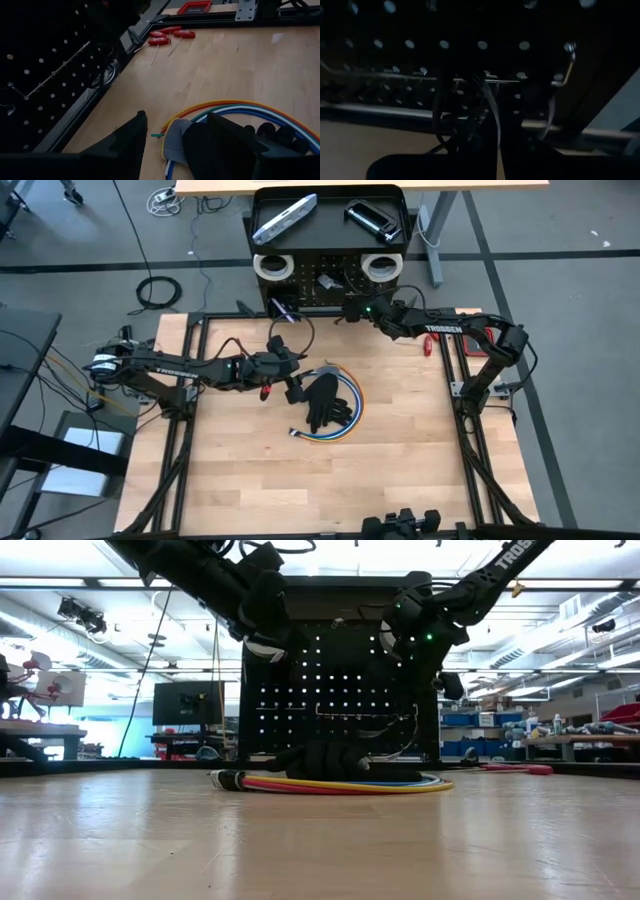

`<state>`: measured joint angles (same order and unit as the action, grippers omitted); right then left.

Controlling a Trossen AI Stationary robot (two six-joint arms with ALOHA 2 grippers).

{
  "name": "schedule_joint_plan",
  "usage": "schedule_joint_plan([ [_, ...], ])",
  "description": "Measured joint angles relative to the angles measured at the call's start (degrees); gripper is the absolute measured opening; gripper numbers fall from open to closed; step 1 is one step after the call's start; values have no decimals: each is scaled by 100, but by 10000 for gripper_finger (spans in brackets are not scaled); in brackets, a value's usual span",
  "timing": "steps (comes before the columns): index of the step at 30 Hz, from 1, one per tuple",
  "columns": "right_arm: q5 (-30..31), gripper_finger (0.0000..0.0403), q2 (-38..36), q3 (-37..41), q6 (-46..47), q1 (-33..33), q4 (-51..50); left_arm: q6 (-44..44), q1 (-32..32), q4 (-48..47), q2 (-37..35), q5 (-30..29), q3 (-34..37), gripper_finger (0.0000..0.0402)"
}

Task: Hang tools onto peg board
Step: Hang the safety goggle on the peg board

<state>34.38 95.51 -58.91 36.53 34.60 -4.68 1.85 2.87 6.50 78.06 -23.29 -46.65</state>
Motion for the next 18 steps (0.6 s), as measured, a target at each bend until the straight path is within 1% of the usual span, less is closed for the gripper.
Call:
schedule_joint_plan([
  [5,-420,12,-31,-7,1035,107,-115,-82,0,0,0,223,0,211],
  [10,-515,12,-31,-7,1786,108,-133,-127,0,-21,0,513,0,211],
  [12,-547,12,-31,-7,1990,105,-134,-184,-8,-21,0,634,0,211],
  [18,-534,12,-31,-7,2443,-33,-381,-210,-81,-37,0,680,0,211],
])
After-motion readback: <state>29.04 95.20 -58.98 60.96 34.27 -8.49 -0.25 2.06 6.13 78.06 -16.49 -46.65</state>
